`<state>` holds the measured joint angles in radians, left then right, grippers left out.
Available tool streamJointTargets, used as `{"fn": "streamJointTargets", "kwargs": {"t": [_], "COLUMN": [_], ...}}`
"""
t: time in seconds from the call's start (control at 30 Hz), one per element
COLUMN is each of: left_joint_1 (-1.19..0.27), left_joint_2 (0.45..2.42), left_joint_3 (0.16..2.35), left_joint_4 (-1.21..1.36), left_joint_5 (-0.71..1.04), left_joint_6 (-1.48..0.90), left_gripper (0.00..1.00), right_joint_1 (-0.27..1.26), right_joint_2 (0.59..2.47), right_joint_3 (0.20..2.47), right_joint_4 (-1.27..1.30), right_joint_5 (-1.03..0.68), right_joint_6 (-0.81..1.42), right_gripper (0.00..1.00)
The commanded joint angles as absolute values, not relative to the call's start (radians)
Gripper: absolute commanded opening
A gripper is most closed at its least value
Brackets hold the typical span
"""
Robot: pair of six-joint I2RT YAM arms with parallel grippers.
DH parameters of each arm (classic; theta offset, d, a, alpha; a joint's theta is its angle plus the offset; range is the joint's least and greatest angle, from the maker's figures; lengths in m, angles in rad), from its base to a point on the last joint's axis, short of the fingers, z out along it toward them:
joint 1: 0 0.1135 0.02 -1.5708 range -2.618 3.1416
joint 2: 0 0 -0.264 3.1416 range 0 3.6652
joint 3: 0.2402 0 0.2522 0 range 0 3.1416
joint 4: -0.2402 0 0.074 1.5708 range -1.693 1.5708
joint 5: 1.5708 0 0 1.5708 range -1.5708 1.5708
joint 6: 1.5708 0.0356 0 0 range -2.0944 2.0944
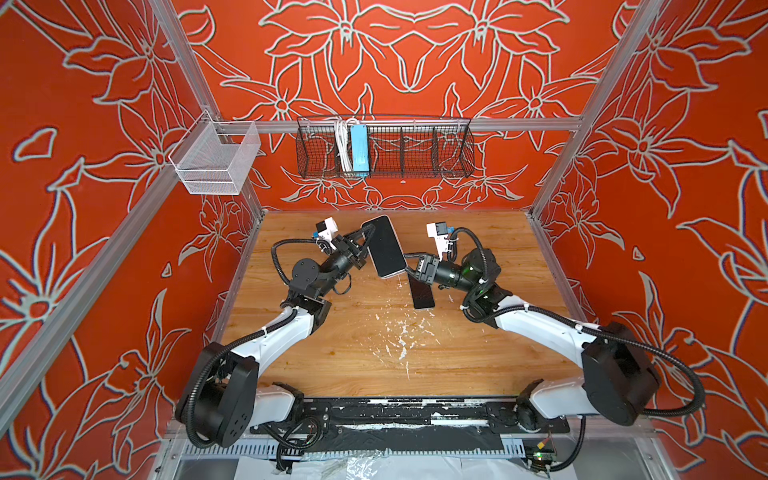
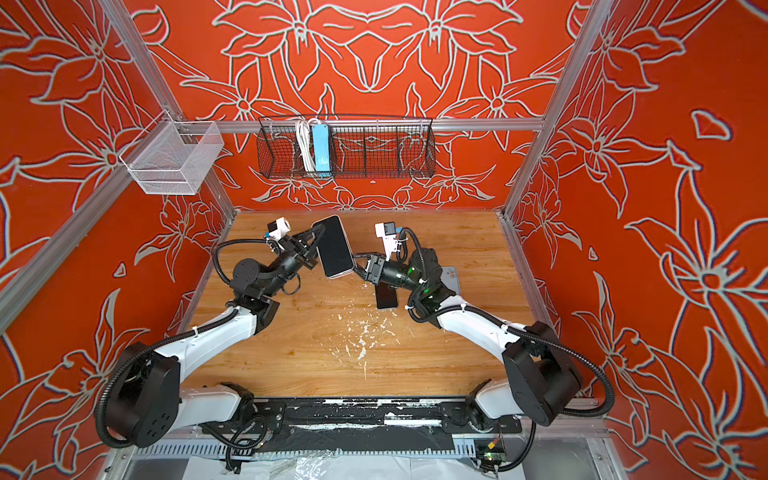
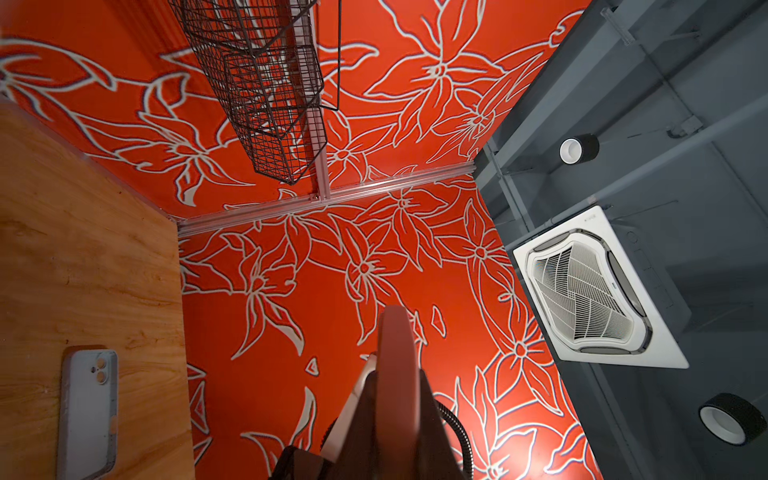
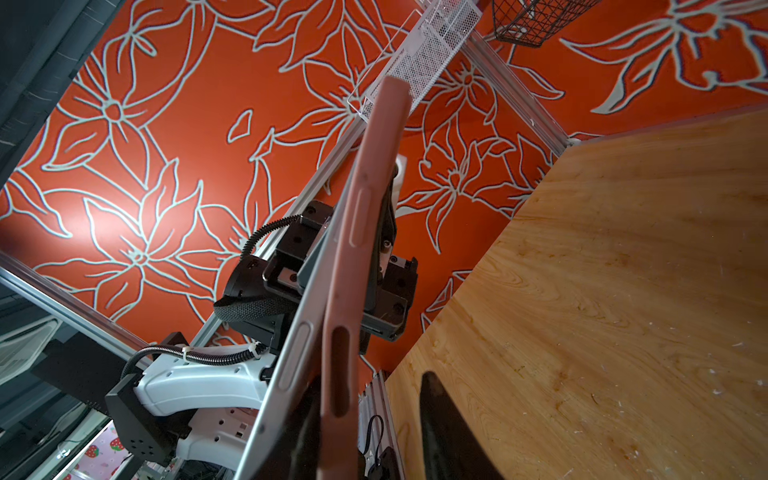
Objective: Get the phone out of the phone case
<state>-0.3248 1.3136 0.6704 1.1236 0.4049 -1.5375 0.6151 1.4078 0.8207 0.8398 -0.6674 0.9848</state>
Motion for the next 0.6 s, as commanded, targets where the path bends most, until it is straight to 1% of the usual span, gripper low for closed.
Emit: {"fn": "streamJointTargets", "kwargs": {"t": [0.0, 0.57], "left_joint_1": [-0.336, -0.334], "left_joint_2": [1.334, 1.42], "left_joint_3": [0.697, 0.741], "left_joint_4": [1.215, 1.235], "left_joint_5": [0.424, 0.432], "left_joint_6": [-1.529, -1.448], "left_gripper": [0.0, 0.0], "right_joint_1": [0.624, 0.641], "right_joint_2": [1.416, 1.444], "right_joint_3": [0.809, 0.77], "right_joint_4": [0.903, 1.056], "right_joint_5": [-0.629, -0.607], "right_joint_6": [1.027, 1.171], "right_gripper": [0.35, 0.27]}}
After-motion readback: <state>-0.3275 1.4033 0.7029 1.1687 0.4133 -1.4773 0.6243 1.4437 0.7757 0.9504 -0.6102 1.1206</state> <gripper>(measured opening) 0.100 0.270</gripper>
